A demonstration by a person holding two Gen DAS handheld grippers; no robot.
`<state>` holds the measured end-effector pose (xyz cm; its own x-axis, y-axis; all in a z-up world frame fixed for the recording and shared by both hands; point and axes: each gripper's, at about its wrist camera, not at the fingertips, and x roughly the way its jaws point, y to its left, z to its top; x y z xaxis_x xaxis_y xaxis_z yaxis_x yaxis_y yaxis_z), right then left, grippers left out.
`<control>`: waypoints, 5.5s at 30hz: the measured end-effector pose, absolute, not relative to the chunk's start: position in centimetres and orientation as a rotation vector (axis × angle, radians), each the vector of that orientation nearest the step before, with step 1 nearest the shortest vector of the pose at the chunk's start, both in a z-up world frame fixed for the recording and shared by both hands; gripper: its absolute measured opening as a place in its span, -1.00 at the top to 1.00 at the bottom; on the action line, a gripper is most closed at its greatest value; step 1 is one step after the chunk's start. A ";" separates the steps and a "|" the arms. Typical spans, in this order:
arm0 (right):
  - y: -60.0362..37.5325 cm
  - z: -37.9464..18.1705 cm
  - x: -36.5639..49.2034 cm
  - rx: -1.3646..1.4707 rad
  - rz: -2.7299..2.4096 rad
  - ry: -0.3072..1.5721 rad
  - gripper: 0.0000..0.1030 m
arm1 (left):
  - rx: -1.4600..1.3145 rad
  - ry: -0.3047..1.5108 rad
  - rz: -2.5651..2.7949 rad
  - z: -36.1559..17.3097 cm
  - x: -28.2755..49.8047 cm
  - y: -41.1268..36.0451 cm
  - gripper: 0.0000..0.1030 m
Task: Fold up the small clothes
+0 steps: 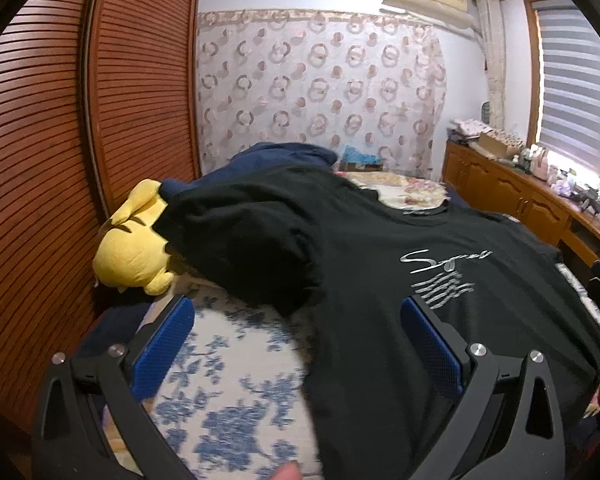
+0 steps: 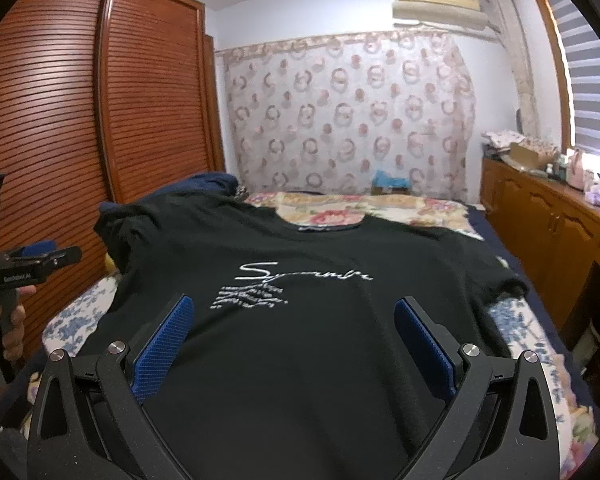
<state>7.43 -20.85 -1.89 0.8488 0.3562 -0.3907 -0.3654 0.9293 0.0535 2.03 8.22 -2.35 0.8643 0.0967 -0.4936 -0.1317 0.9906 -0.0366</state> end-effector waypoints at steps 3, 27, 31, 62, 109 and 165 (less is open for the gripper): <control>-20.1 -2.4 8.1 -0.026 0.402 0.427 -0.99 | -0.063 0.538 0.149 -3.0 2.5 9.8 -1.00; -16.8 -7.0 11.7 -0.164 0.504 0.577 -0.98 | -0.169 0.866 -0.004 -9.0 12.5 16.4 -0.33; -17.3 -7.3 12.0 -0.134 0.496 0.593 -0.98 | -0.145 0.876 -0.016 -9.4 12.7 16.0 -0.21; -17.9 -7.5 12.9 -0.096 0.490 0.637 -0.98 | 0.085 0.642 -0.210 3.7 13.2 4.9 1.00; -15.6 -4.3 16.0 -0.159 0.621 0.630 -0.96 | 0.064 0.849 -0.258 -10.1 10.5 7.4 -0.30; -10.7 -4.9 31.8 -0.116 0.701 0.781 0.17 | -0.037 0.778 -0.116 -7.8 13.0 8.8 -0.63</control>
